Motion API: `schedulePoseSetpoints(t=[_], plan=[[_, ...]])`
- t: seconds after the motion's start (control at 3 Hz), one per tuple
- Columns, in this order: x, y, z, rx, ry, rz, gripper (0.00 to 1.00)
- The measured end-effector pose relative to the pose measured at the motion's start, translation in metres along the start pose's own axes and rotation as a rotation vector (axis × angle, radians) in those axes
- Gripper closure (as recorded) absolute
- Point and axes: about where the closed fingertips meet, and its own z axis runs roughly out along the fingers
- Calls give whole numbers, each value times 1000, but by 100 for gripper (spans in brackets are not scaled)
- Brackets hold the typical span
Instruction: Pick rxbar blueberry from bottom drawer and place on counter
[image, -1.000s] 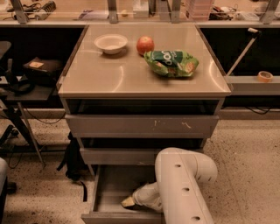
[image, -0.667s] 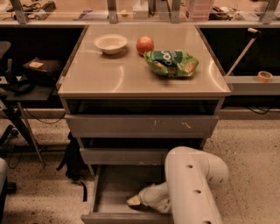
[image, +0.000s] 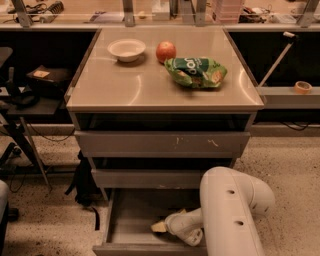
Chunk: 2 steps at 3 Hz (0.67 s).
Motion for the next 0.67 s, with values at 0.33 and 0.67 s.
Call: schedulePoseSetpoints(t=[0.33,0.67], plan=[[11,30,8,-57,26,-17,0],[11,30,8,-57,26,-17,0]])
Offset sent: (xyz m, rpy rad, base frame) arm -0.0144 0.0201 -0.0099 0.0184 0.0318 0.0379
